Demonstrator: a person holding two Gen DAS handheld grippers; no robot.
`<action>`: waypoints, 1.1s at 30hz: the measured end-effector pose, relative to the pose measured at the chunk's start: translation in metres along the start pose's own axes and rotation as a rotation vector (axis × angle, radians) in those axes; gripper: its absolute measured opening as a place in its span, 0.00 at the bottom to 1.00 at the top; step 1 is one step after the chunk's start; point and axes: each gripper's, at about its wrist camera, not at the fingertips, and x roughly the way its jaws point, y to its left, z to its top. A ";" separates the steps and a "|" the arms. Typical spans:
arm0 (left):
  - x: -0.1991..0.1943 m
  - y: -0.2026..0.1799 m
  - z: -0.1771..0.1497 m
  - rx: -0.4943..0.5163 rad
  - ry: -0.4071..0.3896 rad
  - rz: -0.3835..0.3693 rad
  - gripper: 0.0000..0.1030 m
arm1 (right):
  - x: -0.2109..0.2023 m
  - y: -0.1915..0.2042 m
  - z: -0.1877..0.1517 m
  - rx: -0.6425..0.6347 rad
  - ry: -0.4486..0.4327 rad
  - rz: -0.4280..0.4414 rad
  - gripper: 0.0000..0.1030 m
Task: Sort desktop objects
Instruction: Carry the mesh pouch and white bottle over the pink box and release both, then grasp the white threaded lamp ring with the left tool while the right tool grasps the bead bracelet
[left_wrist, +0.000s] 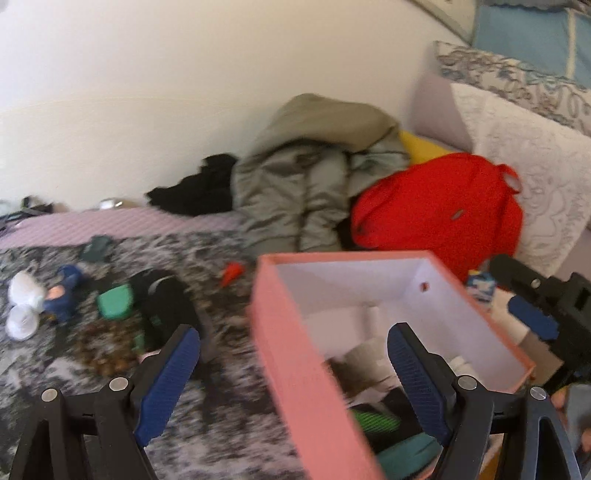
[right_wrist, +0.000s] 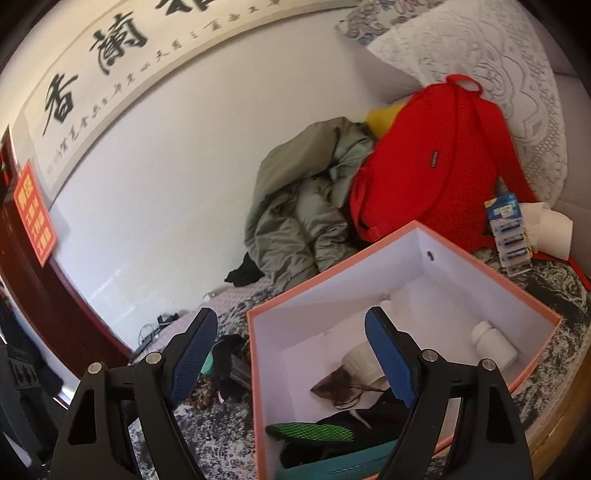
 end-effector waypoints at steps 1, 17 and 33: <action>0.001 0.009 -0.003 -0.004 0.006 0.016 0.85 | 0.003 0.006 -0.003 -0.008 0.007 0.007 0.83; 0.032 0.202 -0.045 -0.153 0.138 0.303 0.85 | 0.120 0.149 -0.098 -0.310 0.235 0.088 0.85; 0.115 0.315 -0.050 -0.222 0.259 0.404 0.85 | 0.281 0.211 -0.205 -0.454 0.560 0.090 0.84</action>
